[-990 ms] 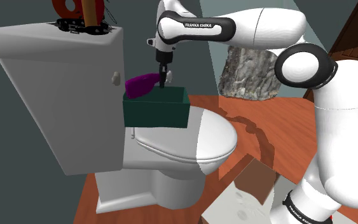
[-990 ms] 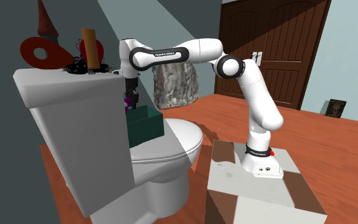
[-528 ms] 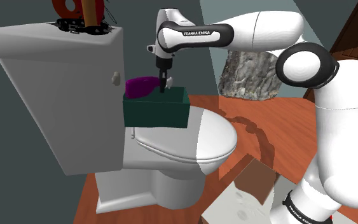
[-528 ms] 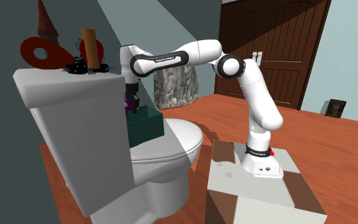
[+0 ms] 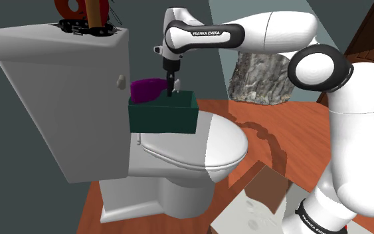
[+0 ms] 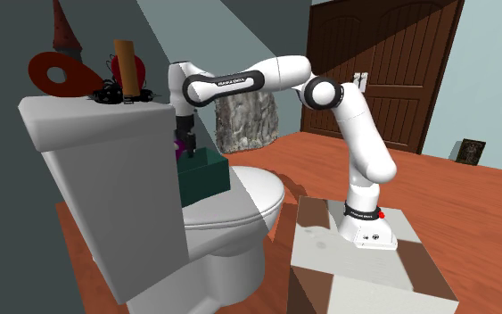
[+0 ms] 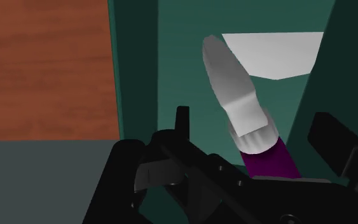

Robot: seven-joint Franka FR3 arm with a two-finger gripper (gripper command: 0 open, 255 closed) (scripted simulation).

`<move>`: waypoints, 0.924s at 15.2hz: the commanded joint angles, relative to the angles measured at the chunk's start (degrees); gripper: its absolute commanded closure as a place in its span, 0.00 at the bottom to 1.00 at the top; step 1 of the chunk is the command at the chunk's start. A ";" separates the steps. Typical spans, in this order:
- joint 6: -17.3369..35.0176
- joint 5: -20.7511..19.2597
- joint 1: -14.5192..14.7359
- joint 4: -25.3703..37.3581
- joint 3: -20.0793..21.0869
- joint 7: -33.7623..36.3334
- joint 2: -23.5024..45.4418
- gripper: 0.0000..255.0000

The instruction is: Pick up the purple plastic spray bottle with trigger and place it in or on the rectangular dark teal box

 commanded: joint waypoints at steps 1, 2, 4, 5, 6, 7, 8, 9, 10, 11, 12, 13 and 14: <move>0.07 1.37 0.47 0.22 0.58 -0.04 0.36 0.00; -0.51 1.42 0.36 0.72 0.54 -0.25 0.31 0.00; -1.07 1.33 0.76 1.34 0.75 0.31 0.39 0.00; -3.03 1.34 0.87 3.36 0.77 0.25 0.45 0.00; -5.07 1.33 1.00 5.59 0.79 0.20 0.64 0.00; -6.74 1.32 1.12 7.51 0.80 0.15 0.88 0.00; -6.74 1.32 1.12 7.51 0.80 0.15 0.88 0.00; -6.73 1.32 1.12 7.47 0.80 0.15 0.86 0.00; -6.74 1.32 1.12 7.50 0.80 0.15 0.88 0.00; -6.74 1.32 1.12 7.50 0.80 0.15 0.88 0.00; -6.74 1.32 1.12 7.51 0.80 0.15 0.88 0.00; -6.74 1.32 1.12 7.51 0.80 0.15 0.88 0.00; -6.74 1.32 1.12 7.51 0.80 0.15 0.88 0.00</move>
